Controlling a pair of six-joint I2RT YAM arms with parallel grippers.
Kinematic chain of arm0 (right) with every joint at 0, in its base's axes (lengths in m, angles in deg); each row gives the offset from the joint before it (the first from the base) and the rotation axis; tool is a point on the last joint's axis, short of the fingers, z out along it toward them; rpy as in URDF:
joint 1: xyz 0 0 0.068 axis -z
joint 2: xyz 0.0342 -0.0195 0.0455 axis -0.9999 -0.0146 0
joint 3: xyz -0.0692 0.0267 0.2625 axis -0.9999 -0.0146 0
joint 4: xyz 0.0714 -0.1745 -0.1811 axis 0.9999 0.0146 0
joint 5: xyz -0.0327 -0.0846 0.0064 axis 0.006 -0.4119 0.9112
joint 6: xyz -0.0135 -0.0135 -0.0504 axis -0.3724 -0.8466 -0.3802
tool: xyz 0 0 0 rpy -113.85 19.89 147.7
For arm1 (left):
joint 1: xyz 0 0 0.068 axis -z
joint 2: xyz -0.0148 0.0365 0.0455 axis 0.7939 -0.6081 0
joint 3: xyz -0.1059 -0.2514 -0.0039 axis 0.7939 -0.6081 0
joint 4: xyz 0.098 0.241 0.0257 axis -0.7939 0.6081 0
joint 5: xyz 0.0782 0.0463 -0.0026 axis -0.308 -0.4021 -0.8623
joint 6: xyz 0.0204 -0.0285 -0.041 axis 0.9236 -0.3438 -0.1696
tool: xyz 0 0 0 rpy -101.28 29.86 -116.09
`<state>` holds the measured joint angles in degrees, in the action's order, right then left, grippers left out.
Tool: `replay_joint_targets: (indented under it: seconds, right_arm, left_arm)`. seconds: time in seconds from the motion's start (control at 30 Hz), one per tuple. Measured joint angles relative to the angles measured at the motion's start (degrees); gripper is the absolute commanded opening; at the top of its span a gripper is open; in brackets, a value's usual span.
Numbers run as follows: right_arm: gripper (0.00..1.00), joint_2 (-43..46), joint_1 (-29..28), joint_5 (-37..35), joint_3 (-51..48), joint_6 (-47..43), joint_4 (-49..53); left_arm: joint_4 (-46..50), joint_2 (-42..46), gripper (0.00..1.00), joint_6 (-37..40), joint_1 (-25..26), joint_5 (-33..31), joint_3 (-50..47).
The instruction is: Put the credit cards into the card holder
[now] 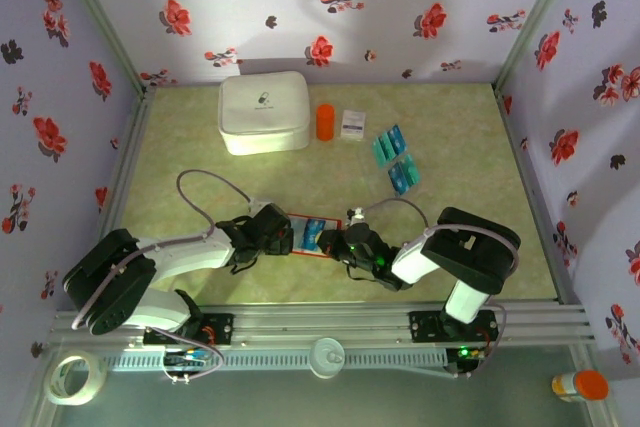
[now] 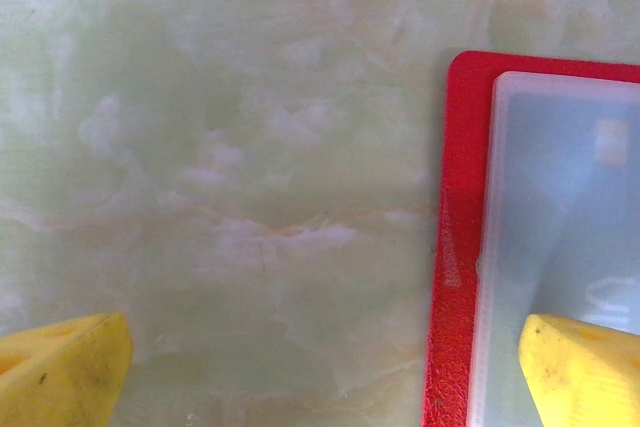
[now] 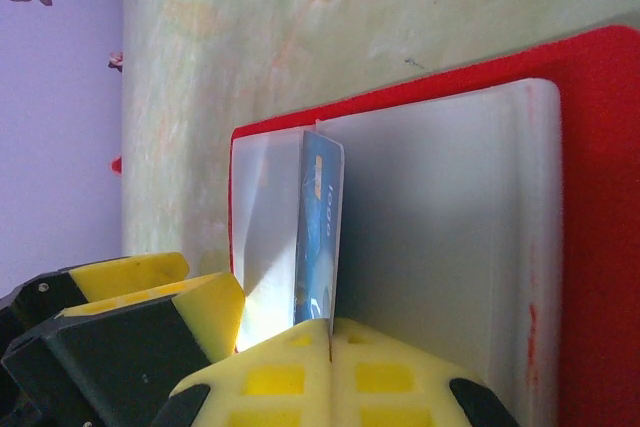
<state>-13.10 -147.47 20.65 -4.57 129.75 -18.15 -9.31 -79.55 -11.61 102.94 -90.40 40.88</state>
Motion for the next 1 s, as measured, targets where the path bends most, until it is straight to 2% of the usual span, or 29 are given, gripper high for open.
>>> replay_joint_targets:
  seconds: [1.0]
  right_arm:
    - [0.00, 1.03, 0.00, 2.19, 2.69, 1.46, 6.69]
  left_arm:
    - [-0.33, 0.00, 1.00, -0.02, 0.00, 0.00, -0.04]
